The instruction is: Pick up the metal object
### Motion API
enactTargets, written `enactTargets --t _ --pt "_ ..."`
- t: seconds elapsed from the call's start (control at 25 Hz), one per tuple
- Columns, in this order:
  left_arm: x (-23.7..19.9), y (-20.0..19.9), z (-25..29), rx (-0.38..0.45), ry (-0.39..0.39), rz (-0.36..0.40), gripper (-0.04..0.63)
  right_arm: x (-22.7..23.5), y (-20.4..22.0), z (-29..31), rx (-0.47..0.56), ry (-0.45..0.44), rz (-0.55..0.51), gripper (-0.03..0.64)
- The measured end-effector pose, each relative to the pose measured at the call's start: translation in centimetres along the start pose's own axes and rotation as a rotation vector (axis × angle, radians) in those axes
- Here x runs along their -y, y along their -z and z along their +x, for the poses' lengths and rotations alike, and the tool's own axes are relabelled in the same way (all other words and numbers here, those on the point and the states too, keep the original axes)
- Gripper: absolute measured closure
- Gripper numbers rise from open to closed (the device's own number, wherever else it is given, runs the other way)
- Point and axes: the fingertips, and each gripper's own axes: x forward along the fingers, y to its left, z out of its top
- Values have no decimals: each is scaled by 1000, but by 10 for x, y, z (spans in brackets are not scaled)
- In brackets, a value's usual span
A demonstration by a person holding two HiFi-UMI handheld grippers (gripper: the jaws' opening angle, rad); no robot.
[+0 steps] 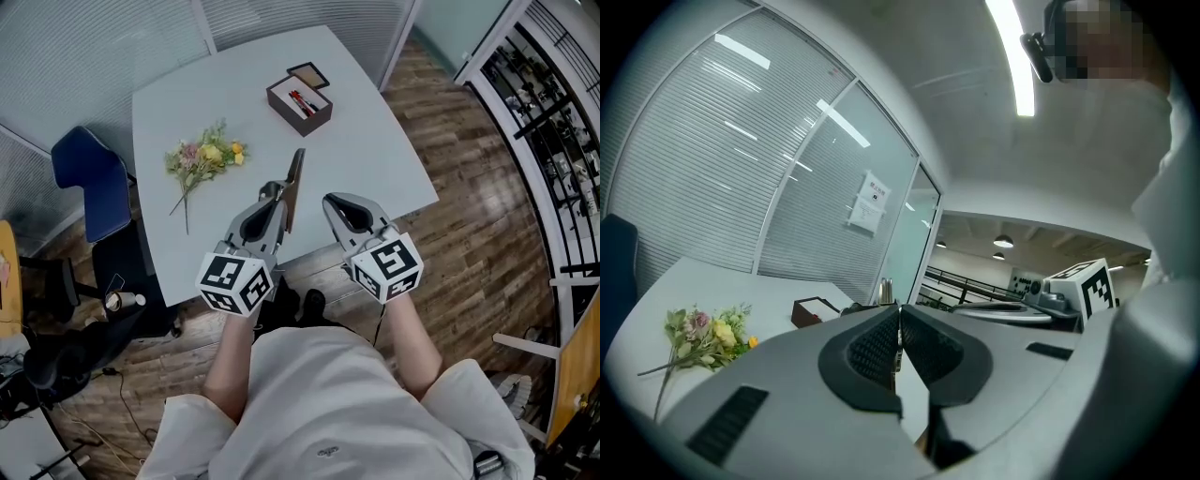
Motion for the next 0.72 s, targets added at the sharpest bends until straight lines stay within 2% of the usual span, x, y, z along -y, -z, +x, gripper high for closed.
enactTargets --t 0.72 --pt "7 -5 6 6 -3 4 572 9 -4 -3 21 10 11 611"
